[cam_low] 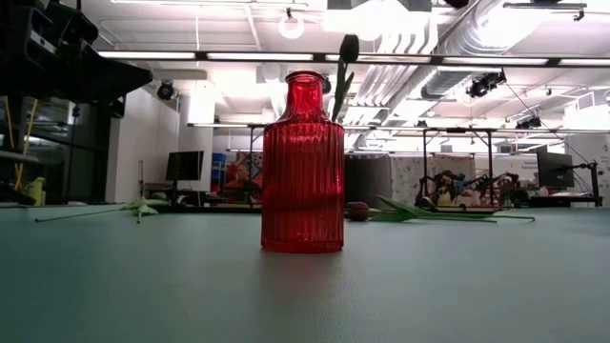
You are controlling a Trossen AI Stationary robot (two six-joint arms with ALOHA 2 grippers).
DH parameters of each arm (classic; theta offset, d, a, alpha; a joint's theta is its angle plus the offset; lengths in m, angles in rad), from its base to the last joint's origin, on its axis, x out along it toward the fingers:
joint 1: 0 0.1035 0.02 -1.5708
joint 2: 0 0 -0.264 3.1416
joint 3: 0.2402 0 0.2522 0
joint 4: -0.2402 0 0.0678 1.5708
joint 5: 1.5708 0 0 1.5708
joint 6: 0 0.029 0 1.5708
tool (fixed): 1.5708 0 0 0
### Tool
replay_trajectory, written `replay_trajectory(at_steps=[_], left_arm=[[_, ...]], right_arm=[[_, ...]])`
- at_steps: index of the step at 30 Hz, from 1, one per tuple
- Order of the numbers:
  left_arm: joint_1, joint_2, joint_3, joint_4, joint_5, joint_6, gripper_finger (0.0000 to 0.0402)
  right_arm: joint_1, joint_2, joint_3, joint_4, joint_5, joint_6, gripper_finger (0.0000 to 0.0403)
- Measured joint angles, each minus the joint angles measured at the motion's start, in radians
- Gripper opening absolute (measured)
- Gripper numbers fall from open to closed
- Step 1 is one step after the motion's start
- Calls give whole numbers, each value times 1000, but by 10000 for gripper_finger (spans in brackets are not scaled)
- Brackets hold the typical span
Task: Sort flowers into vase by color
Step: Put the black flower into the green flower vase
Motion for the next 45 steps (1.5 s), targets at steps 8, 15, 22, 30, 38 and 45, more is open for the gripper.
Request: replay_trajectory(at_steps=[8, 15, 22, 30, 38, 45], left_arm=[[0, 0, 0, 0, 0, 0, 0], [0, 0, 0, 188, -18, -154, 0], [1, 8, 9, 698, -183, -445, 0], [87, 377, 397, -43, -330, -584, 46], [313, 834, 679, -755, -321, -821, 163], [433, 1041, 680, -813, -293, -1127, 211]], right_arm=[[143, 313, -1, -106, 67, 229, 325], [175, 545, -1, -110, 149, 465, 325], [143, 568, -1, -154, 157, 518, 325], [-8, 492, -1, -365, 265, 372, 325], [-220, 433, -1, -434, 358, 77, 325], [-381, 395, -1, -430, 352, -111, 325]])
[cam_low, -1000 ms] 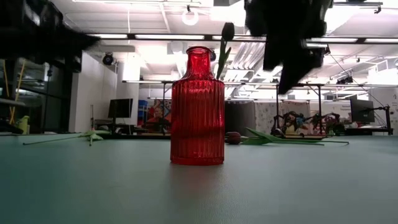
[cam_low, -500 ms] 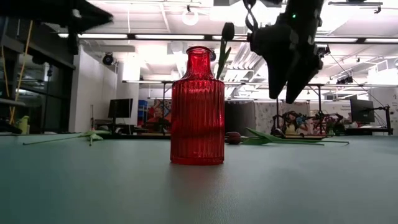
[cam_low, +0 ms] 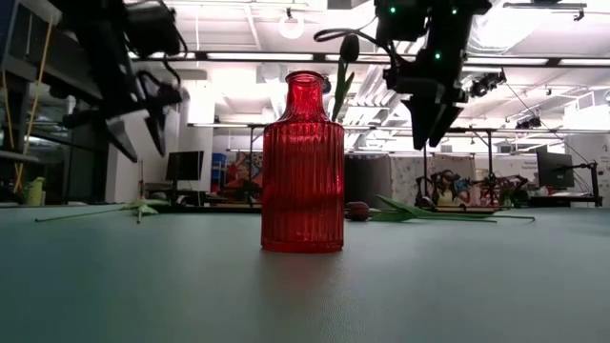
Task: Sort flowers into vase by color
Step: Put the black flower into the green flower vase
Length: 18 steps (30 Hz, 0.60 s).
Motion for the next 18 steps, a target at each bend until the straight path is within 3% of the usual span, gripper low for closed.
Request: replay_trajectory(at_steps=[11, 18], left_arm=[[177, 238, 0, 118, 25, -68, 209], [151, 110, 0, 230, 70, -36, 209]], right_arm=[[-184, -3, 0, 82, -180, -184, 325], [-194, -79, 0, 117, -391, -227, 325]])
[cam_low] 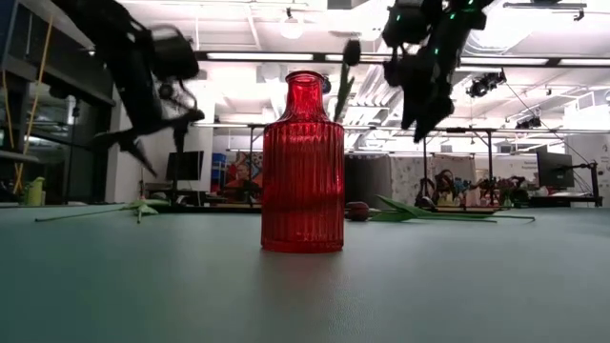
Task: Sort flowers into vase by color
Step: Put the black flower into the green flower vase
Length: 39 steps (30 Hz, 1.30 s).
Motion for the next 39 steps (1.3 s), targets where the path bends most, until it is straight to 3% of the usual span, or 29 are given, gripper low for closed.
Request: replay_trajectory(at_steps=[9, 13, 24, 28, 35, 39], left_arm=[[-4, -315, 1, 72, -102, -41, 209], [1, -341, 1, -19, -98, -92, 209], [25, 3, 11, -158, -77, -111, 209], [105, 133, 89, -314, -61, 28, 209], [238, 334, 253, -396, -97, 335, 209], [305, 424, 268, -422, -14, 424, 209]], right_arm=[[2, -148, 0, 0, -148, -17, 325], [1, -209, 0, 2, -155, -13, 325], [1, -231, 0, 47, 30, 44, 325], [1, -230, 0, 79, 40, 44, 325], [1, -230, 0, 100, 40, 44, 325], [2, -230, 0, 100, 41, 44, 325]])
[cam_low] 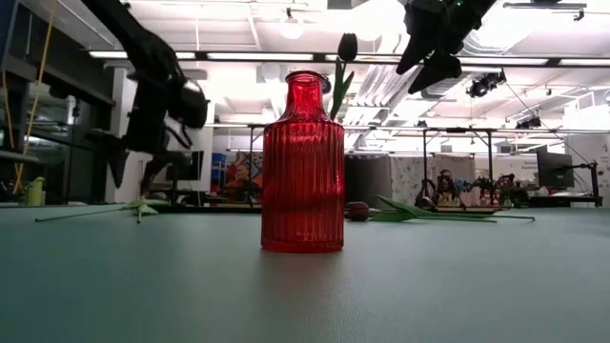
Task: Sort flowers into vase by color
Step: Put the black flower into the green flower vase
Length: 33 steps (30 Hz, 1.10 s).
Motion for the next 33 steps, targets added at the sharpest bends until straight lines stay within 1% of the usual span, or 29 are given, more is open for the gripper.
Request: replay_trajectory(at_steps=[2, 8, 14, 17, 21, 25, 28, 31, 33], left_arm=[[18, 23, -1, 0, 25, 16, 209], [59, 60, 0, 53, 22, 97, 209], [58, 77, 0, 64, 0, 78, 209], [47, 97, 0, 65, -36, 65, 206], [18, 136, -17, 64, -111, 24, 193], [7, 165, -27, 89, -120, -12, 170], [-1, 171, -27, 96, -115, -36, 144], [0, 158, -29, 108, -91, -52, 102], [-4, 141, -31, 110, -75, -56, 57]], right_arm=[[0, 0, 0, 0, 0, 2, 325], [0, 0, 0, 0, 1, 22, 325], [0, 0, 0, 0, 2, 50, 325], [0, 0, 0, 0, 4, 53, 325], [0, 0, 0, 0, 7, 68, 325], [1, 0, 0, -3, 8, 88, 325], [2, 0, 0, -11, 8, 90, 325], [11, 0, 0, -13, 17, 90, 325], [23, 0, 0, -15, 38, 90, 325]])
